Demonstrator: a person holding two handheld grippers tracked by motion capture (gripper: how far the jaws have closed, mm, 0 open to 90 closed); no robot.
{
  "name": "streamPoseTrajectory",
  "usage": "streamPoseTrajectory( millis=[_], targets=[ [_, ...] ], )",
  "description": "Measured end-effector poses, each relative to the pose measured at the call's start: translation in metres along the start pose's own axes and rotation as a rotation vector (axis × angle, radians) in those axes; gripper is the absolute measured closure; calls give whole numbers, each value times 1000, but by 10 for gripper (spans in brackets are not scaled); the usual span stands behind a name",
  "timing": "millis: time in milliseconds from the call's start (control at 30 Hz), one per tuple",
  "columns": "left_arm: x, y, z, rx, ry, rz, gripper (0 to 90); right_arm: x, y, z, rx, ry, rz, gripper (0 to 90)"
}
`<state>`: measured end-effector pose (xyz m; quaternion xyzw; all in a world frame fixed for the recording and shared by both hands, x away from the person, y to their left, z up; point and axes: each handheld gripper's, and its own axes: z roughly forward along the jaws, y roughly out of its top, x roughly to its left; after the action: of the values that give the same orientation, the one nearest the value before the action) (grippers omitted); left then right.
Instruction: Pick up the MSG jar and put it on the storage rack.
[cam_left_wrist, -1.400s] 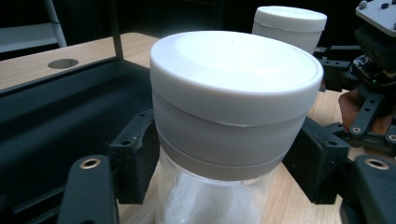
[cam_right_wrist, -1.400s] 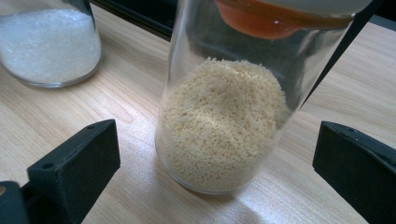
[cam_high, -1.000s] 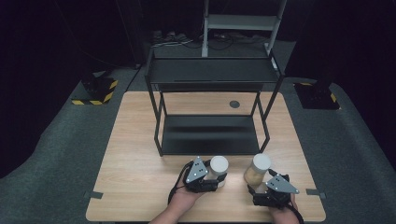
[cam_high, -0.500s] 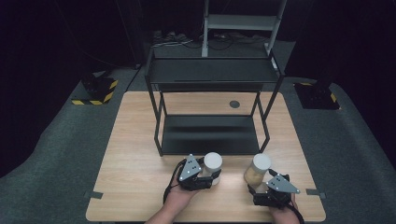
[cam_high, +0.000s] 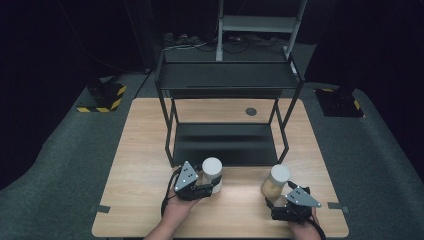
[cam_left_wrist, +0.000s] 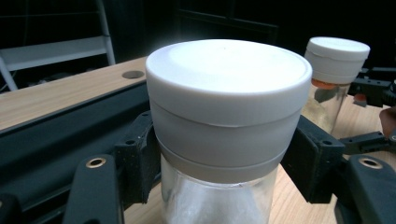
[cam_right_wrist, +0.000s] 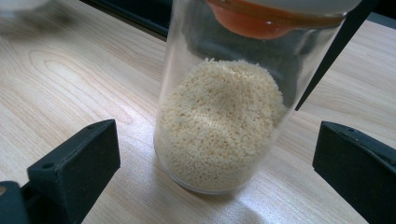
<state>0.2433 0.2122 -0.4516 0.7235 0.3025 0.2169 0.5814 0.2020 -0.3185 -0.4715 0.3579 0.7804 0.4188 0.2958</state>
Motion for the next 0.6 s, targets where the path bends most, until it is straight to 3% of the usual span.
streamPoseTrajectory(
  millis=[600],
  targets=[
    [10,9,-27,-32,68,-22,348,0,0,0,0,0,3,0]
  ],
)
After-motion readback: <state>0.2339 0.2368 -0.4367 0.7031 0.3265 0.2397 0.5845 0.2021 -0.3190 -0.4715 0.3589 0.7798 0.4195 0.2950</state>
